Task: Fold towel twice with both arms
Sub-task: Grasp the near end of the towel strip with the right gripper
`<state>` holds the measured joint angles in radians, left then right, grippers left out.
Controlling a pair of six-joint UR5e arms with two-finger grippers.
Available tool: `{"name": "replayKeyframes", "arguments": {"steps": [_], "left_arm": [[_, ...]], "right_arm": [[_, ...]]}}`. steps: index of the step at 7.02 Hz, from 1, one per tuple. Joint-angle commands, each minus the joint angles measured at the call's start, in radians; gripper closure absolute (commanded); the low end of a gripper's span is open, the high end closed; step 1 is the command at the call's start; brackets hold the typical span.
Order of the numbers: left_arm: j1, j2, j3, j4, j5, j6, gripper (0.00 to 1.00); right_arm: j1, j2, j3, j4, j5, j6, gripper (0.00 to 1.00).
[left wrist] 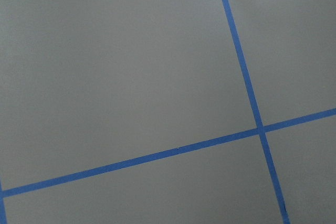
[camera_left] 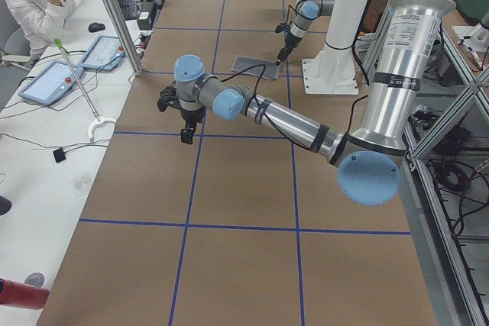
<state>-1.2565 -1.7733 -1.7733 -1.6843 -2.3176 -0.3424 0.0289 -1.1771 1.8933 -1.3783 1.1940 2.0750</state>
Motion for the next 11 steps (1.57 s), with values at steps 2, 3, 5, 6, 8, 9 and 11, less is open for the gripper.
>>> {"name": "replayKeyframes", "arguments": {"steps": [2,3,5,6,8,9,11], "left_arm": [[0.0,0.0,0.002,0.0,0.0,-0.001,0.0],[0.0,0.0,0.002,0.0,0.0,-0.001,0.0],[0.0,0.002,0.002,0.0,0.0,-0.004,0.0],[0.002,0.002,0.002,-0.002,0.0,-0.007,0.0],[0.002,0.002,0.0,-0.003,0.0,-0.012,0.0],[0.002,0.003,0.0,-0.005,0.0,-0.012,0.0],[0.002,0.006,0.0,-0.008,0.0,-0.013,0.0]], "right_arm": [[-0.001,0.025,-0.038,0.001,-0.004,0.005,0.37],[-0.001,0.028,-0.04,0.001,-0.004,0.005,0.38],[0.003,0.034,-0.03,0.002,-0.005,0.008,0.66],[0.003,0.034,-0.025,0.004,-0.005,0.008,0.68],[0.005,0.033,-0.017,0.004,-0.024,0.007,0.68],[0.006,0.033,-0.017,0.004,-0.027,0.008,0.77],[0.016,0.034,-0.005,0.008,-0.034,0.008,1.0]]}}
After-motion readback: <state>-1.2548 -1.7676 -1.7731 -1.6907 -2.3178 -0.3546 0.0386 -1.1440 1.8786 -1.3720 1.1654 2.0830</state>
